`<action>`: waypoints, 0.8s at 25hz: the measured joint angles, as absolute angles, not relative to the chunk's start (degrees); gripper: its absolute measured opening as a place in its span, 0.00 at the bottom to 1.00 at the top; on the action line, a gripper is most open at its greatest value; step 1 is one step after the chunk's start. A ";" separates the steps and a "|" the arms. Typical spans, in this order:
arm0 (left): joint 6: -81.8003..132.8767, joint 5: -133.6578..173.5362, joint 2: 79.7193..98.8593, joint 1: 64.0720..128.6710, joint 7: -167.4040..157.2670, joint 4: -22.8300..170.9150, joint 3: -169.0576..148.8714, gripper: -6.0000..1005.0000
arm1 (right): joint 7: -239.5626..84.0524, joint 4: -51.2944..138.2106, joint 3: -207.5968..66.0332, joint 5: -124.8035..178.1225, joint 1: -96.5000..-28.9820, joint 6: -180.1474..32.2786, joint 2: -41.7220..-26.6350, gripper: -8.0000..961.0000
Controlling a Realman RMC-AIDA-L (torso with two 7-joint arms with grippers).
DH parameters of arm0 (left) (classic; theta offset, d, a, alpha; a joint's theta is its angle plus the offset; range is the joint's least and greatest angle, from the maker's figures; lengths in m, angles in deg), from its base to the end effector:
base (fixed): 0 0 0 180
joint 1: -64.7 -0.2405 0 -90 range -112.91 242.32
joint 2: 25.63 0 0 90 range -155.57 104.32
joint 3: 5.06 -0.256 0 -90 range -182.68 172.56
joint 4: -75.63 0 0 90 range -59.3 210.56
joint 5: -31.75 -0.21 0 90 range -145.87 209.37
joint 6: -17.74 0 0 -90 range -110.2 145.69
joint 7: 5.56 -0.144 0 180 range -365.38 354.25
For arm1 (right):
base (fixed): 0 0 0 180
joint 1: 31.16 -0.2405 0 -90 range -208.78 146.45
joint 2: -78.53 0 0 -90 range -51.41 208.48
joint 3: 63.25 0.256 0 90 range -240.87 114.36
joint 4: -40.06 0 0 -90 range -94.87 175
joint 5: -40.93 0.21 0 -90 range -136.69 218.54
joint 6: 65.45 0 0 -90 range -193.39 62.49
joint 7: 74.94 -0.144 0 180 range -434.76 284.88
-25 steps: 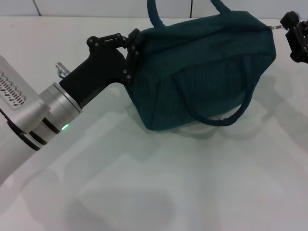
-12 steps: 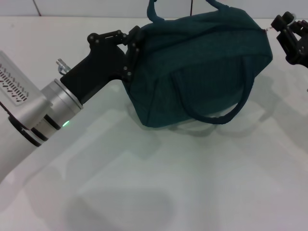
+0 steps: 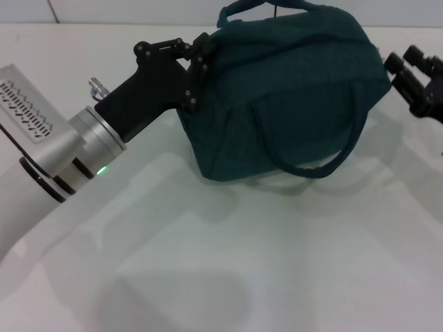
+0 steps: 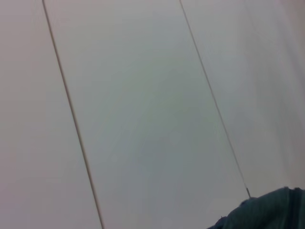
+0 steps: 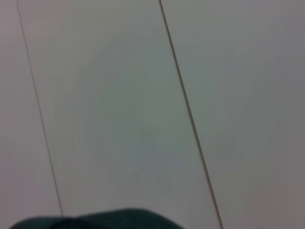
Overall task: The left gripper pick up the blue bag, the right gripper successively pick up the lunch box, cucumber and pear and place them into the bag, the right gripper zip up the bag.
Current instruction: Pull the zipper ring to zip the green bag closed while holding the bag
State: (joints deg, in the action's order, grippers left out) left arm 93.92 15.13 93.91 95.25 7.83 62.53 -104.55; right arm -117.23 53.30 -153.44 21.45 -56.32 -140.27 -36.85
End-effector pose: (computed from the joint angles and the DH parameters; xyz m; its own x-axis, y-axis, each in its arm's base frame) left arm -0.2278 0.3397 -0.0491 0.7248 -0.3210 0.6096 0.2889 -0.6617 -0.6919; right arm 0.2855 0.3375 -0.0021 0.5235 -0.0132 -0.8519 -0.6973 -0.5813 -0.4195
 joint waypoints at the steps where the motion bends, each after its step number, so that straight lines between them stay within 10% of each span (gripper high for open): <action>1: 93.90 15.12 93.91 95.38 7.82 62.53 -104.56 0.06 | -117.24 53.12 -153.46 21.16 -56.18 -140.26 -36.85 0.44; 20: 93.85 15.05 93.91 95.26 6.71 62.54 -104.83 0.06 | -115.21 52.58 -153.47 19.90 -56.03 -134.57 -35.16 0.38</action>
State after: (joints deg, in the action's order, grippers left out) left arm 93.85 15.05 93.91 95.26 6.71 62.54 -104.83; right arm -115.21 52.58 -153.47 19.90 -56.03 -134.57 -35.16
